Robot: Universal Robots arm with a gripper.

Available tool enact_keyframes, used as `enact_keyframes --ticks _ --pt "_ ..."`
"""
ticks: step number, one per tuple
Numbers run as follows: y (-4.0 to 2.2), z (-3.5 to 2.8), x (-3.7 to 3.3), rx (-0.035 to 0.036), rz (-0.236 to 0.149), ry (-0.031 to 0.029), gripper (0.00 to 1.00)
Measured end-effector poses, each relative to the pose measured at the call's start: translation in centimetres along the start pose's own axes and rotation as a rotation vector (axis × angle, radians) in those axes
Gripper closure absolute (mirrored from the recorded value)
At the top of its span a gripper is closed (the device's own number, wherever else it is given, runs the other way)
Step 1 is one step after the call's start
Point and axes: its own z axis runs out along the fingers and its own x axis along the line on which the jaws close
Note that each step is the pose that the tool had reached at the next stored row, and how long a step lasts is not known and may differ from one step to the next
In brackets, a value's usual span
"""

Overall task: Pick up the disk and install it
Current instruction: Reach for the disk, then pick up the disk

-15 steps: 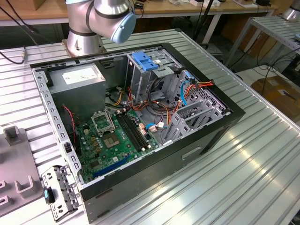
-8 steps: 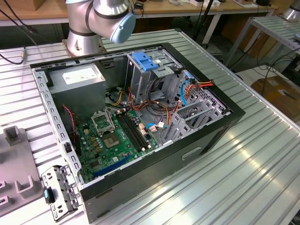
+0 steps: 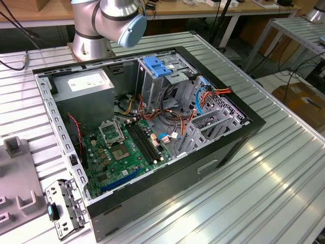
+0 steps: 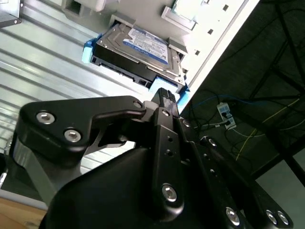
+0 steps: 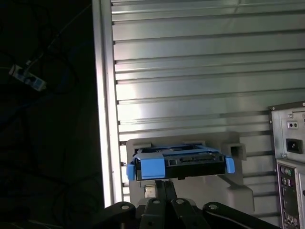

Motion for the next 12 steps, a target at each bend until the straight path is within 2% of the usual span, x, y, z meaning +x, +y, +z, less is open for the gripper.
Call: enact_keyframes --ticks 3,12 --pt "0.25 0.09 0.5 0.0001 0.0 0.0018 0.89" --pt "0.25 0.09 0.57 0.0 0.0 0.0019 0.89"
